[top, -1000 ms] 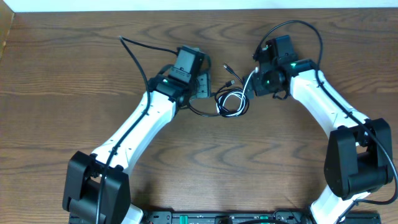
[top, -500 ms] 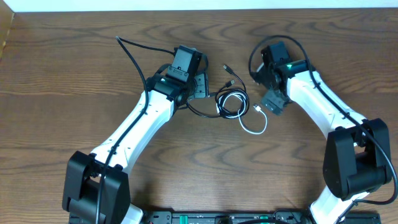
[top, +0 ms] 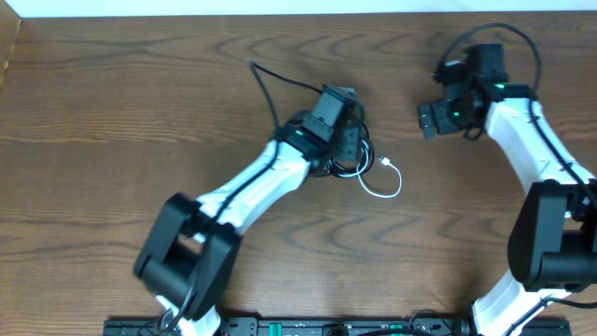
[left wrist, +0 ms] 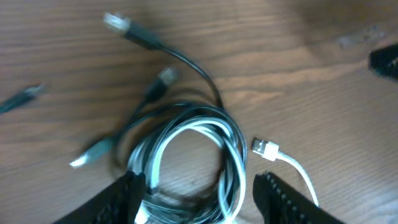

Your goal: Untangle cables

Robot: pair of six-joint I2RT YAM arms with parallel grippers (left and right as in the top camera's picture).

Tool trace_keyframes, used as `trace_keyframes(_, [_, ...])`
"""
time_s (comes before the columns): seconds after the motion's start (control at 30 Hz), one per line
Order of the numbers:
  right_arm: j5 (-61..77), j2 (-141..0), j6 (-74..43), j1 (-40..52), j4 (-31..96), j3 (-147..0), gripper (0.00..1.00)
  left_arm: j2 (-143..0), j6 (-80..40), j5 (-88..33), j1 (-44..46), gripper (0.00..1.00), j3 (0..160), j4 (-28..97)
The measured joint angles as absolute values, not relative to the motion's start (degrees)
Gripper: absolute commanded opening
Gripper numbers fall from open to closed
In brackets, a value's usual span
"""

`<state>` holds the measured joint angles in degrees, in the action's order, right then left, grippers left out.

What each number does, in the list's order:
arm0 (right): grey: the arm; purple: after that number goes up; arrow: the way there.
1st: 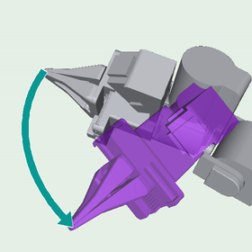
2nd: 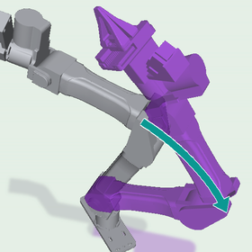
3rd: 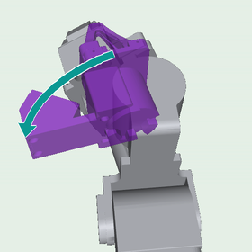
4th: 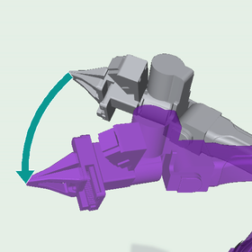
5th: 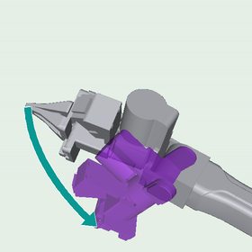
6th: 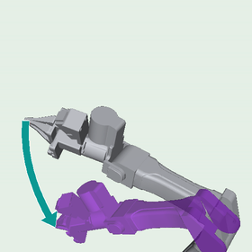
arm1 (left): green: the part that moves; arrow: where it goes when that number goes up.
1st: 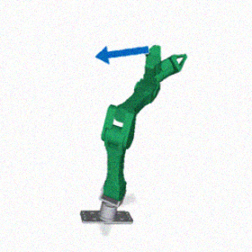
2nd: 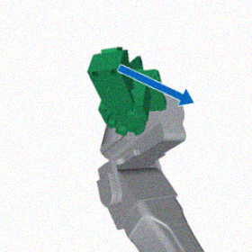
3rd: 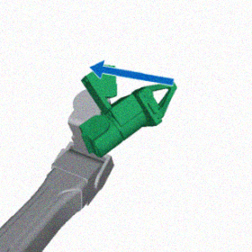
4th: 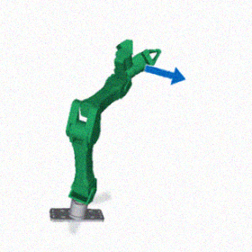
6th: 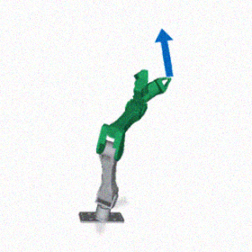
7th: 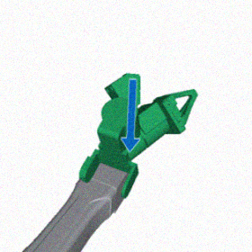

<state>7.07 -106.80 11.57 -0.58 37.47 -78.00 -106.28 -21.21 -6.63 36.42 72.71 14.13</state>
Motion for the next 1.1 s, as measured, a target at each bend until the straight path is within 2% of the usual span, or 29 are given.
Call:
trace_keyframes(0.23, [17.4, -106.8, 9.6, -3.7, 37.2, -78.1, 0.99, -113.5, -23.6, -7.4, 38.7, 0.54, 72.7, 3.0])
trace_keyframes(0.4, [19.8, -106.8, 9.4, -3.7, 37.1, -78.1, 0.99, -115.9, -24.2, -7.4, 40.0, 0.44, 72.7, 4.3])
trace_keyframes(0.7, [20.7, -106.8, 9.4, -3.7, 37.1, -78.1, 0.99, -116.9, -24.8, -4.6, 42.8, 0.40, 72.7, 5.5])
trace_keyframes(0.97, [20.9, -106.8, 9.4, -3.7, 37.1, -78.1, 0.99, -118.9, -25.6, -1.3, 44.1, 0.23, 72.8, 4.4])
trace_keyframes(1.03, [20.9, -106.8, 9.4, -3.7, 37.0, -78.1, 0.99, -119.0, -25.5, -0.9, 44.1, 0.11, 72.8, 4.5])
trace_keyframes(1.1, [20.9, -106.8, 9.4, -3.7, 37.0, -78.1, 0.99, -119.1, -25.5, -0.6, 44.1, 0.07, 72.8, 4.4])
